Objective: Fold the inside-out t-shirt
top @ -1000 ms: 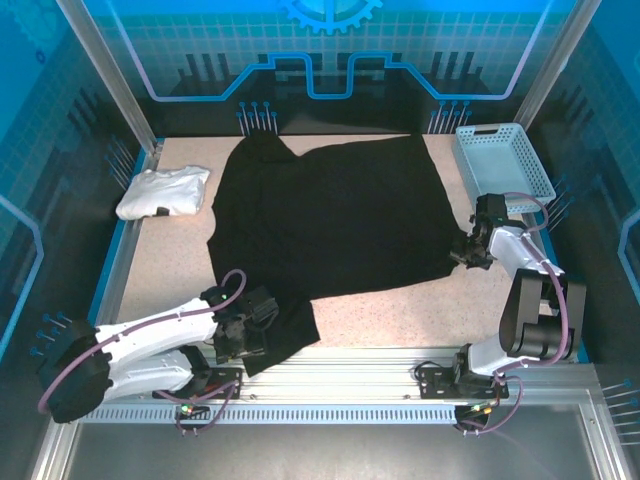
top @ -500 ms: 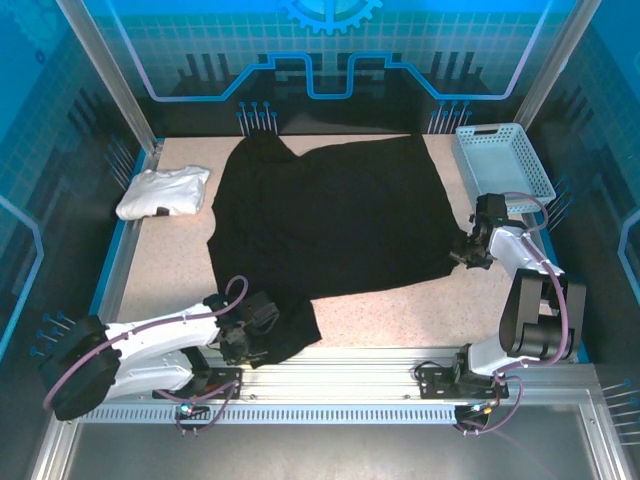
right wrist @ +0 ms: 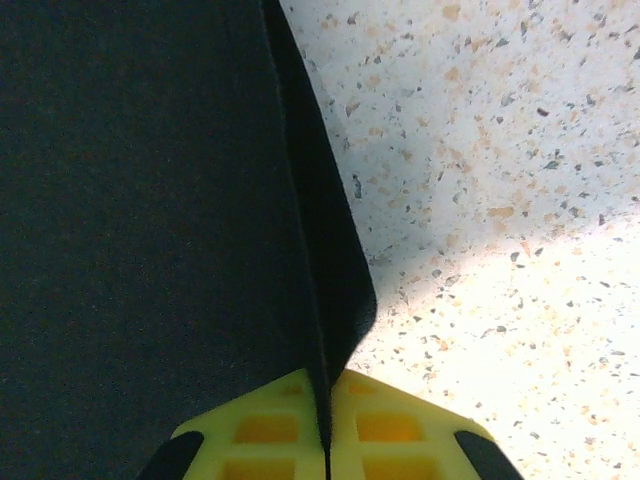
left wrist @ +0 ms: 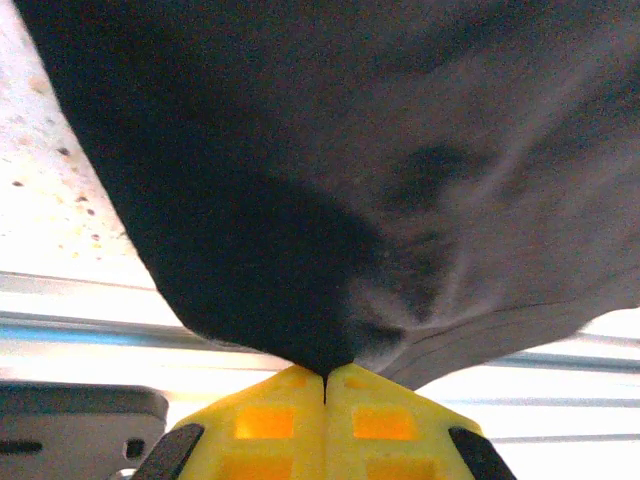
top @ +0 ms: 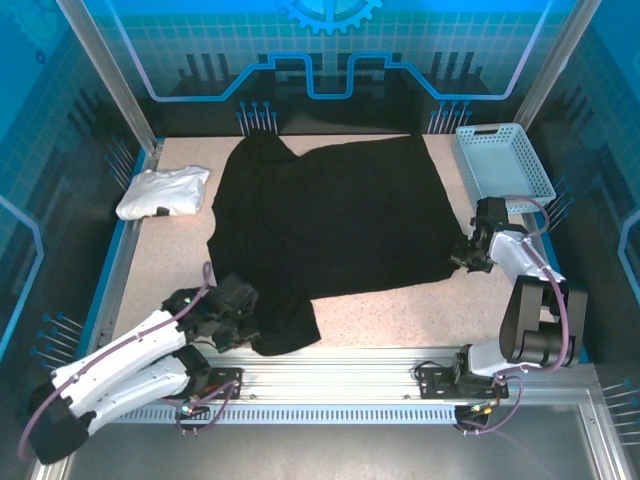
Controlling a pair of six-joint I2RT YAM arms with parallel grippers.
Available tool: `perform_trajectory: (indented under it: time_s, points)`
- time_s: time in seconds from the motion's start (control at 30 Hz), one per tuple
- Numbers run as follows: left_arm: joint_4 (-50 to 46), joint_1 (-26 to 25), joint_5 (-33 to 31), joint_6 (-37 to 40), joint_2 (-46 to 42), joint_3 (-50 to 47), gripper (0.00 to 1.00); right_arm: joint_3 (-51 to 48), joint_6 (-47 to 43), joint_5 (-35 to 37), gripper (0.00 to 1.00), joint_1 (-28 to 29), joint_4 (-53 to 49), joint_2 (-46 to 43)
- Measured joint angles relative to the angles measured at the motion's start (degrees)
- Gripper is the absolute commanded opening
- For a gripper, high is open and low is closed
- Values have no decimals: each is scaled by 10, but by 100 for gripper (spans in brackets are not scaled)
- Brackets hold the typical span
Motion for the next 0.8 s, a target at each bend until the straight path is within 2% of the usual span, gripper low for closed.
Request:
perform_trajectory:
  time_s: [0.13,0.33,0.47,0.8]
  points:
    - [-28,134,9,58,-12,73,0,0,-7,-4,9,-1,0,-5]
    - [-24,280,38,167,31,154,0,24,-11,-12,9,-1,-3,7]
    - [12,326,58,211,62,172,0,46,-13,-18,9,-1,-3,19]
    - [111,377,69,273,155,223,0,122,-22,-19,11,2,-16,77]
